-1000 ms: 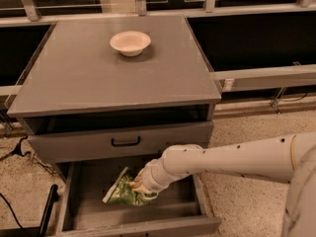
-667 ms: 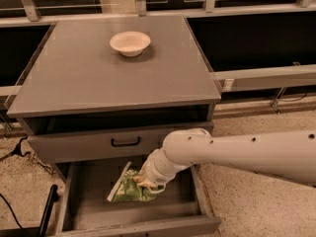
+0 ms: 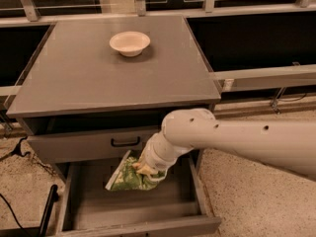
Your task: Pick green jalapeno chip bag from middle drawer and place on counter
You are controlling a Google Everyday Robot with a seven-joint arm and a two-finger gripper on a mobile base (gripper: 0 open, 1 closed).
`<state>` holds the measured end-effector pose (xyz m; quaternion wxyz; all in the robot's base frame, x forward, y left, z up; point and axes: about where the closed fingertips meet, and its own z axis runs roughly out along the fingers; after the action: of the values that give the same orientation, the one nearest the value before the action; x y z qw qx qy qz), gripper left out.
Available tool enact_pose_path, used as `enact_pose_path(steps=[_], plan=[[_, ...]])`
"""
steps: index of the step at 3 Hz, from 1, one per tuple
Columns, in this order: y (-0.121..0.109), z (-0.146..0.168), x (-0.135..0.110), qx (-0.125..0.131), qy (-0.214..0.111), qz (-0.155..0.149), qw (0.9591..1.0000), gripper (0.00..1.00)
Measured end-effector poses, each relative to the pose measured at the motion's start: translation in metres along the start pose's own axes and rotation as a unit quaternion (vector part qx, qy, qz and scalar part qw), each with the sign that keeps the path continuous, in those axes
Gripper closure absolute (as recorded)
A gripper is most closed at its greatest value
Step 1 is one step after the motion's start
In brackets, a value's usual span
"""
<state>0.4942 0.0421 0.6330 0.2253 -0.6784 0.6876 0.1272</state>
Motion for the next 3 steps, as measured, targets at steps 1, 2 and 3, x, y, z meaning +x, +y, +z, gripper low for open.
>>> enact_pose_path(steps=[1, 2, 3], plan=[[-0.005, -0.049, -0.021, 0.007, 0.024, 0.002, 0.9997, 1.0], [-0.012, -0.121, -0.053, 0.035, 0.066, 0.001, 0.9972, 1.0], [-0.027, -0.178, -0.074, 0.077, 0.099, -0.002, 0.9921, 1.0]])
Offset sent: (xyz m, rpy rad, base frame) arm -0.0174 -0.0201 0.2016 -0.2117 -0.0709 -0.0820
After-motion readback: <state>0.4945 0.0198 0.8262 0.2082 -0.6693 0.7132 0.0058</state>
